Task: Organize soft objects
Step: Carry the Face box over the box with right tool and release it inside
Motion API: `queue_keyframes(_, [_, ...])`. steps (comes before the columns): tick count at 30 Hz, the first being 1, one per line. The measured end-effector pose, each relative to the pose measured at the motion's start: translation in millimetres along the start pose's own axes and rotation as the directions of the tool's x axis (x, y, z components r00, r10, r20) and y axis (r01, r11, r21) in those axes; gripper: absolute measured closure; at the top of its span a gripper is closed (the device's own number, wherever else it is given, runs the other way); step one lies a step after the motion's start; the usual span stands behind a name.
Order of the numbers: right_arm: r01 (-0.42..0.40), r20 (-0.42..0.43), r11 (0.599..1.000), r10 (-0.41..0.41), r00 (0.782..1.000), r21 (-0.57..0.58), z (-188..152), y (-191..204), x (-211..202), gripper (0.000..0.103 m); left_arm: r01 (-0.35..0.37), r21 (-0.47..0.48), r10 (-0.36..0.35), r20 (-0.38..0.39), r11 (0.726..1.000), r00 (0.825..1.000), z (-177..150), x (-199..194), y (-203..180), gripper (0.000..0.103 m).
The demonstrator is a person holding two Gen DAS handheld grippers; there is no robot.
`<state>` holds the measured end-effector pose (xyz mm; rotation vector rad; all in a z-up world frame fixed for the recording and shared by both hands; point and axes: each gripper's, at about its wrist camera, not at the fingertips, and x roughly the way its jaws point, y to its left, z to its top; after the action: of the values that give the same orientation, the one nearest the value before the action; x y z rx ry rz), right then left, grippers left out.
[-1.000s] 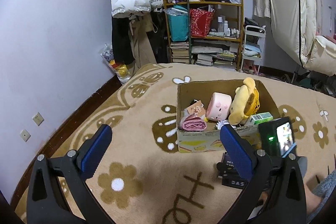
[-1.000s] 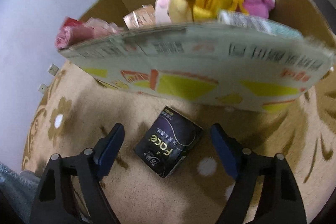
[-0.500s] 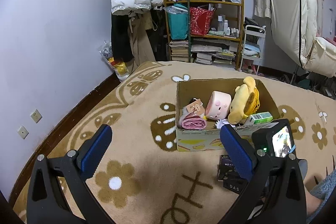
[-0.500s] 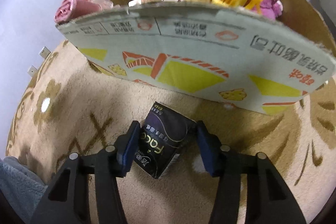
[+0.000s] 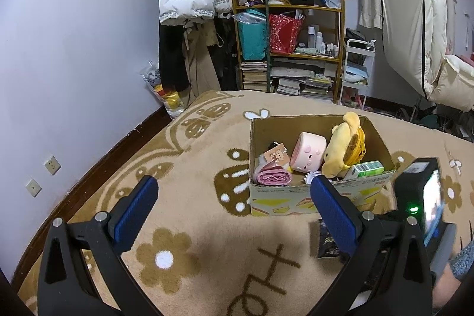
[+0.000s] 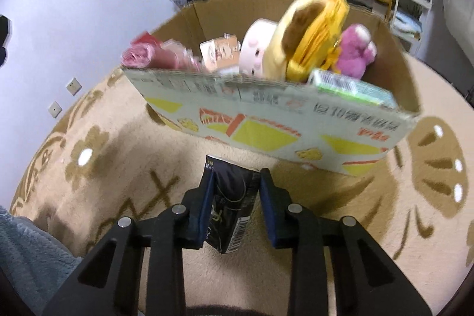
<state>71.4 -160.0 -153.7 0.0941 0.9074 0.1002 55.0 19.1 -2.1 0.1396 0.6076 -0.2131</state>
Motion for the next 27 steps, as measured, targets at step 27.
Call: queue_keyframes(27, [-0.043, 0.308, 0.999, 0.041, 0.95, 0.001, 84, -13, -45, 0.072, 0.003, 0.038, -0.005, 0.06, 0.999, 0.998, 1, -16, -9, 0.001])
